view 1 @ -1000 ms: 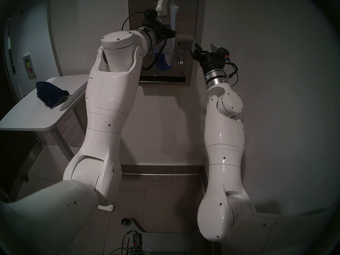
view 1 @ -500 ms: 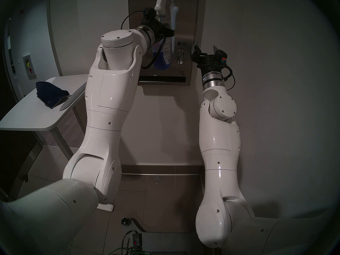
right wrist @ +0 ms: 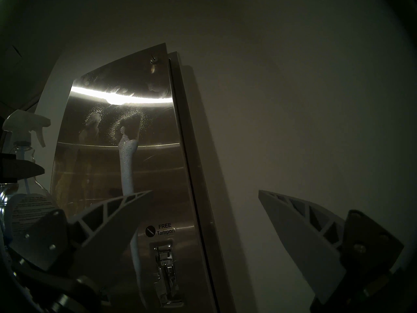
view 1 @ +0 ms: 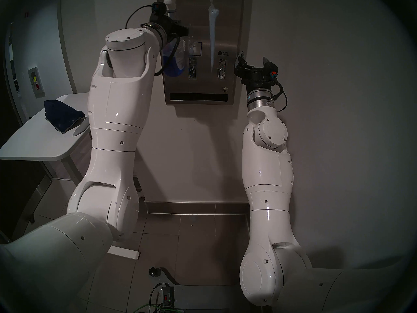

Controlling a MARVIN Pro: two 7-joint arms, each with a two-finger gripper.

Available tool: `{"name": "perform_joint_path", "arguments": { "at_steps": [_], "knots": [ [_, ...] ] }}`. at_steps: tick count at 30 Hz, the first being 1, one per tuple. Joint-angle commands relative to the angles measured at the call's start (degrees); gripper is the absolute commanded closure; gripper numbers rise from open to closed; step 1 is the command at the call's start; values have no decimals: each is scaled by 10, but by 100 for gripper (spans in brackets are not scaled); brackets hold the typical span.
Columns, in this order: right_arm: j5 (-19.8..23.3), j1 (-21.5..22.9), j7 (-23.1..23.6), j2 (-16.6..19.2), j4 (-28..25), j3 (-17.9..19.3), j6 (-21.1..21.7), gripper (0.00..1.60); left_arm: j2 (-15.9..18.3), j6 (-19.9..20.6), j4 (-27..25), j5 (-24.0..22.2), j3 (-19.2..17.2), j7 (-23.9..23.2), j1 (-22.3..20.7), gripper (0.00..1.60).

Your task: Pick up the cleaner bottle and spray the cleaner onto the surface

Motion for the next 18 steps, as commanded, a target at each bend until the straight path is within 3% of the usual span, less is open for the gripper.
{"name": "perform_joint_path", "arguments": {
  "at_steps": [1,18],
  "knots": [
    [-3,15,-7,0,-19,-12,-11,0,30,-3,-29,23,-19,18,-51,160],
    [-7,12,-23,1,-20,-18,-15,0,123,53,-68,117,-75,95,-1,160]
  ]
}}
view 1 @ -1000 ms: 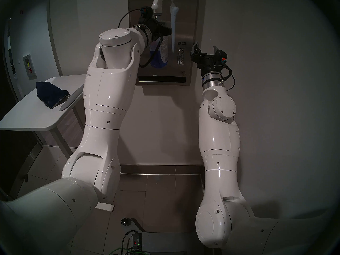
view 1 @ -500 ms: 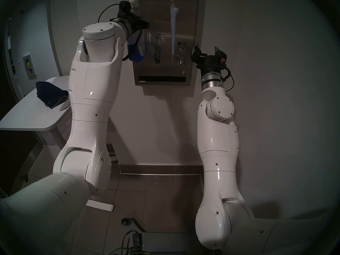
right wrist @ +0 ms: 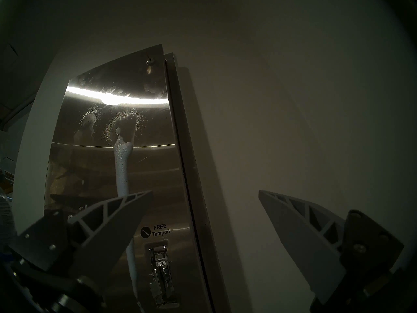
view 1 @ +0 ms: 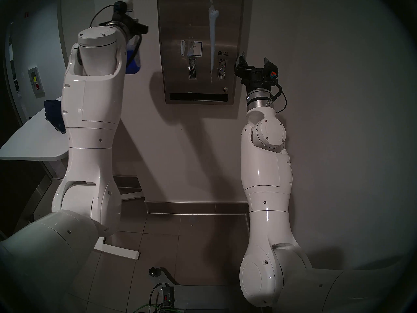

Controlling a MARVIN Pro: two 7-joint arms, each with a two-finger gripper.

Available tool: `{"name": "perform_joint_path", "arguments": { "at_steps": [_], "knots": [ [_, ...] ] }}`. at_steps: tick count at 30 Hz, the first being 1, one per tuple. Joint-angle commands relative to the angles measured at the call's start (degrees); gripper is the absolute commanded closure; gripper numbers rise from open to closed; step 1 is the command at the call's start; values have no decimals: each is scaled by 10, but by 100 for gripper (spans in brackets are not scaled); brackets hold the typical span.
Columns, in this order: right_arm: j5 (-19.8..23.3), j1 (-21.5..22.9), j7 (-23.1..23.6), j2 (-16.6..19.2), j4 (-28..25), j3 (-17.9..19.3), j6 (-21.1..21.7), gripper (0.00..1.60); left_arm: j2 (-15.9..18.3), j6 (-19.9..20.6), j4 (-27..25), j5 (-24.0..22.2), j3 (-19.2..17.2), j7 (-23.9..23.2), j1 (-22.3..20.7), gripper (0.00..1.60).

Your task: Pick up the cleaner bottle and spray the cleaner onto the surface

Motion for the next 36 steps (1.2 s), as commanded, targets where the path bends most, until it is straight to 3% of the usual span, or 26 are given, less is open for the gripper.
{"name": "perform_joint_path", "arguments": {
  "at_steps": [1,13,22,36],
  "knots": [
    [-1,15,0,1,-19,-10,-9,0,55,13,-45,46,-29,37,-3,160],
    [-3,14,-7,1,-20,-13,-10,0,102,53,-86,95,-80,81,33,160],
    [-2,13,-9,3,-22,-15,-11,0,126,91,-127,113,-129,96,91,160],
    [0,12,-11,7,-23,-18,-11,0,125,143,-171,112,-194,101,149,160]
  ]
}}
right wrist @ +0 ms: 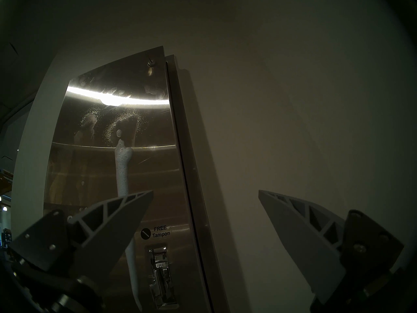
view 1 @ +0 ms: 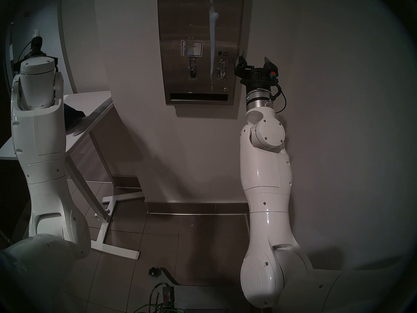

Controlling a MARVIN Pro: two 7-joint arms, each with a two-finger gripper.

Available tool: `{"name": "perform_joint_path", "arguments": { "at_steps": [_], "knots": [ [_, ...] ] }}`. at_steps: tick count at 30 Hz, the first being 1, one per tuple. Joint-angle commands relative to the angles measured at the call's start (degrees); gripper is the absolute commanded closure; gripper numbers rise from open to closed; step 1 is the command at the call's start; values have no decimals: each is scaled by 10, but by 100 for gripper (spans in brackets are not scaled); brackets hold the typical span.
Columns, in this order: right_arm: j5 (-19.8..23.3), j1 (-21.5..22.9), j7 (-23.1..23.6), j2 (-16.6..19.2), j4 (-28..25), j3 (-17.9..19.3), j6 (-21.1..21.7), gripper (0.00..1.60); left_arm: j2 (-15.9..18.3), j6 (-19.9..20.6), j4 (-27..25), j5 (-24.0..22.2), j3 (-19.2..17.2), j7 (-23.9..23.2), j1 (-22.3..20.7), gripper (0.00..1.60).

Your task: Pick up the cleaner bottle and spray the cleaner onto the surface

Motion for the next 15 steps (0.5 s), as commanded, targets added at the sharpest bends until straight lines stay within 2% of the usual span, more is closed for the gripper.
{"name": "perform_joint_path", "arguments": {
  "at_steps": [1,9,15],
  "knots": [
    [1,15,1,-1,-21,-7,-7,0,12,7,-46,3,-32,5,10,160],
    [1,15,0,0,-21,-8,-6,0,-7,14,-51,-5,-75,13,36,160],
    [2,15,-1,2,-21,-9,-6,0,-28,-3,-47,-20,-104,9,58,160]
  ]
}}
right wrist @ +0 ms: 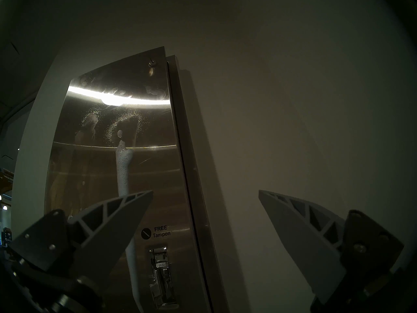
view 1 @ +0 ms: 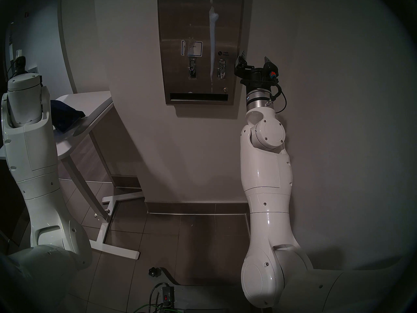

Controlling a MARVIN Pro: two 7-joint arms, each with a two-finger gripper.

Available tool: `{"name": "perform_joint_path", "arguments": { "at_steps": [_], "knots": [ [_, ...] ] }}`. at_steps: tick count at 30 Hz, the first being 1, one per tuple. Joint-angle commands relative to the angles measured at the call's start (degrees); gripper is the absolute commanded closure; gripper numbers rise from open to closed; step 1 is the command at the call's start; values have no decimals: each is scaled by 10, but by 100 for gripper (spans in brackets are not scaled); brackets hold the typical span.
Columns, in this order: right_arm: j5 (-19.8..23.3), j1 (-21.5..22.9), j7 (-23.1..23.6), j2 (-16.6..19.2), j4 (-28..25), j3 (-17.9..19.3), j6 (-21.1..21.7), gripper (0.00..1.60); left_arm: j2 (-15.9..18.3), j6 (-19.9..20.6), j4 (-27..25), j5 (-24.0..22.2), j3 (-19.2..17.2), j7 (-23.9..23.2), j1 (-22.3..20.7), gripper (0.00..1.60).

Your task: Pick up the cleaner bottle and spray the cleaner onto the surface

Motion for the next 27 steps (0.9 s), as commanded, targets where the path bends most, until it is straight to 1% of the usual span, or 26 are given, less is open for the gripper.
{"name": "perform_joint_path", "arguments": {
  "at_steps": [1,9,16,21,22,23,24,25,27],
  "knots": [
    [4,16,-2,1,-19,-8,-6,0,-14,-24,-21,-18,-28,-4,8,160],
    [3,16,-1,0,-19,-8,-6,0,-18,-52,8,-38,-23,-13,2,160],
    [2,16,0,-1,-20,-6,-6,0,-10,-76,47,-49,-14,-21,-15,160],
    [1,16,0,-2,-20,-6,-6,0,1,-85,71,-54,-6,-27,-23,160],
    [3,17,-1,1,-19,-8,-6,0,2,-85,76,-54,-5,-28,-25,155],
    [1,16,0,-2,-20,-6,-6,0,3,-87,79,-56,-4,-30,-27,63],
    [2,16,0,0,-19,-7,-6,0,3,-88,82,-57,-4,-29,-29,63],
    [3,17,-1,1,-19,-8,-6,0,4,-90,84,-57,-3,-29,-31,0],
    [2,16,0,-1,-19,-7,-6,0,6,-93,91,-58,-2,-28,-35,0]
  ]
}}
